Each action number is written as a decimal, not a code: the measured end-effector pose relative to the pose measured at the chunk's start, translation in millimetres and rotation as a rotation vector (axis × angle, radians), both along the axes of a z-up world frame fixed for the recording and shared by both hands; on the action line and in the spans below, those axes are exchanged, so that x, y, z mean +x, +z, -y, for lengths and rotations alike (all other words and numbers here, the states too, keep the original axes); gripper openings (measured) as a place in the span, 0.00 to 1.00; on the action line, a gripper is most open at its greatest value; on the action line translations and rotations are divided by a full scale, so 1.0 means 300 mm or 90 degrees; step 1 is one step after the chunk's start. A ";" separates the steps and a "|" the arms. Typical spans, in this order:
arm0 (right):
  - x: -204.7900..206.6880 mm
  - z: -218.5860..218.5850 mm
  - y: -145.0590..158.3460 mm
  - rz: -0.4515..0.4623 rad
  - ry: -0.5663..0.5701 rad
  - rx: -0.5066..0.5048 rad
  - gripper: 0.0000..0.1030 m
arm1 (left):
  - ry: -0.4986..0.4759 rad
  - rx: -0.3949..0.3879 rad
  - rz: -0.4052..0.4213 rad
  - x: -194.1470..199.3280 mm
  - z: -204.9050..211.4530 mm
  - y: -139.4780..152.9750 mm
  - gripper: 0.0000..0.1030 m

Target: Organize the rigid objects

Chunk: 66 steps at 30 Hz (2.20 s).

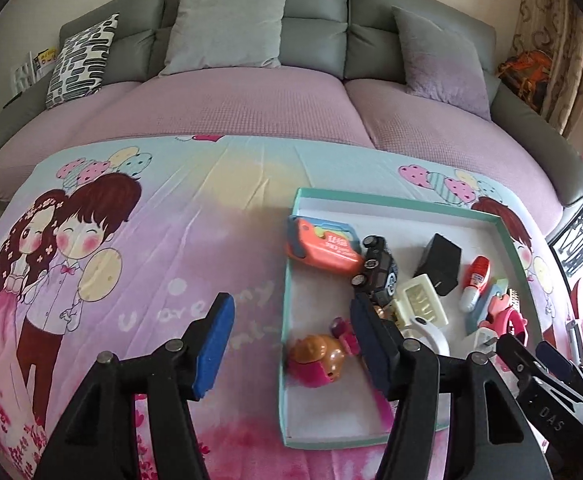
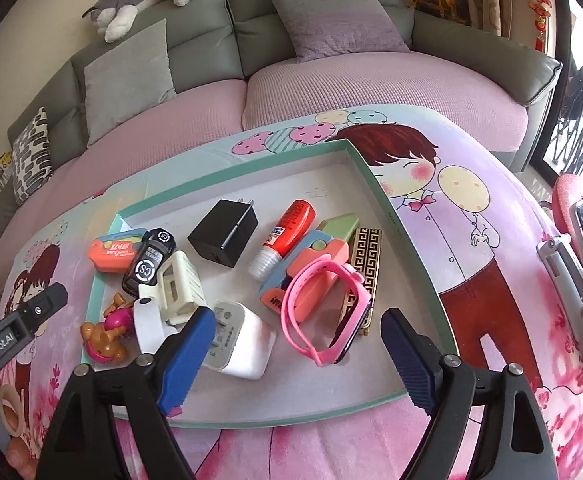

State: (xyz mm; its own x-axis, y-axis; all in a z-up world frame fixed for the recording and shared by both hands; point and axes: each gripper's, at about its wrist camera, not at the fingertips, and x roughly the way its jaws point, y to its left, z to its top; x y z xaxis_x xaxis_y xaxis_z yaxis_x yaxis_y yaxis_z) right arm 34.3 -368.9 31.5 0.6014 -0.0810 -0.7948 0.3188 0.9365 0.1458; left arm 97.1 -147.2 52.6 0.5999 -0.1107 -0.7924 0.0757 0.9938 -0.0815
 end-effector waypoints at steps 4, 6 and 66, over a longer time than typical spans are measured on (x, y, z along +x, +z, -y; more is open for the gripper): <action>0.003 -0.026 0.006 -0.002 0.012 -0.019 0.97 | 0.029 -0.006 -0.019 0.000 -0.048 -0.027 0.75; 0.001 -0.034 0.010 0.005 0.017 -0.013 1.00 | 0.038 -0.001 -0.029 -0.006 -0.066 -0.043 0.78; -0.069 -0.242 0.022 -0.018 0.114 -0.011 1.00 | 0.067 0.033 -0.038 -0.163 -0.216 -0.119 0.84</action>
State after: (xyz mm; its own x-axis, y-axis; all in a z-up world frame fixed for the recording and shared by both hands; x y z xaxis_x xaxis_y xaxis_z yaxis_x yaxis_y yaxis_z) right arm 13.5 -296.4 38.2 0.5843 0.0113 -0.8115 0.1507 0.9810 0.1221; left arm 48.1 -82.5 16.8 0.5582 -0.0075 -0.8297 -0.0325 0.9990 -0.0309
